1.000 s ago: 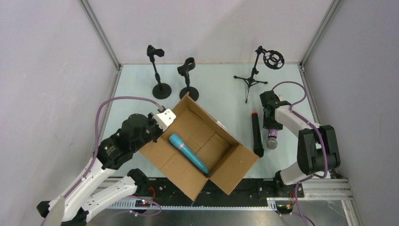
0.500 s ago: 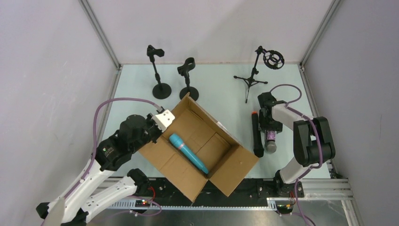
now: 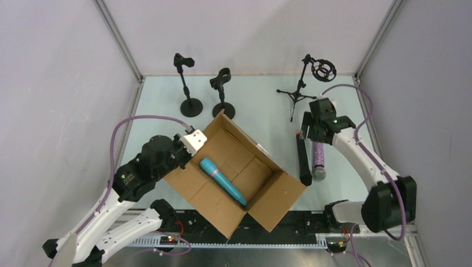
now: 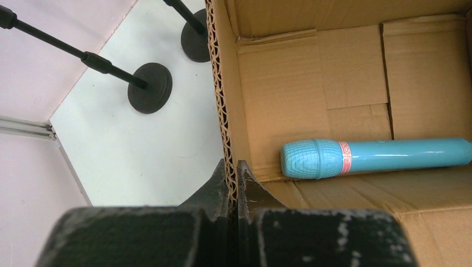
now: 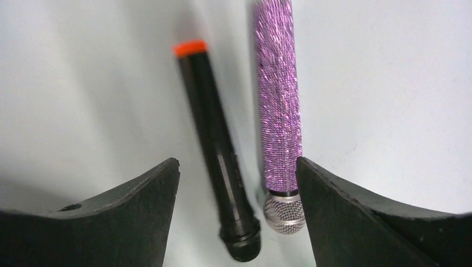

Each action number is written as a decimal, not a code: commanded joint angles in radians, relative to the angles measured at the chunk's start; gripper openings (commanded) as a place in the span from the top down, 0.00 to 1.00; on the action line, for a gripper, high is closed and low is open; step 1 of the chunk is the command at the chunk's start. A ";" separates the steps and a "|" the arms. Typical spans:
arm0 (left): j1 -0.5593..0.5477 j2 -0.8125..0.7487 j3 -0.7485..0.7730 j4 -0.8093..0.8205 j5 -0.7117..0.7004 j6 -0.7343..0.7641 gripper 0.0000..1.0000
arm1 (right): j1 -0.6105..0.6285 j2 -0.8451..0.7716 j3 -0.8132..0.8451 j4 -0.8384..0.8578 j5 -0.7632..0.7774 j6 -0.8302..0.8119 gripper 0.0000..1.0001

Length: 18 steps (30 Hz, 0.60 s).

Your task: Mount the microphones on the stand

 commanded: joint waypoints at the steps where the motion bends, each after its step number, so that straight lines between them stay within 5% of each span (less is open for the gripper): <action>1: -0.010 0.007 0.048 0.006 0.017 0.025 1.00 | 0.100 -0.139 0.211 -0.087 0.110 0.036 0.20; 3: -0.009 0.009 0.051 0.007 0.017 0.026 1.00 | 0.218 -0.184 0.323 -0.109 0.168 0.039 0.20; 6: -0.009 0.014 0.051 0.006 0.013 0.032 1.00 | 0.555 -0.161 0.558 -0.185 0.292 0.028 0.21; 10: -0.010 0.014 0.048 0.005 0.020 0.044 1.00 | 0.879 0.020 0.757 -0.274 0.415 -0.009 0.20; 18: -0.010 0.000 0.038 0.006 0.030 0.050 1.00 | 0.995 0.133 0.510 0.024 0.067 0.068 0.23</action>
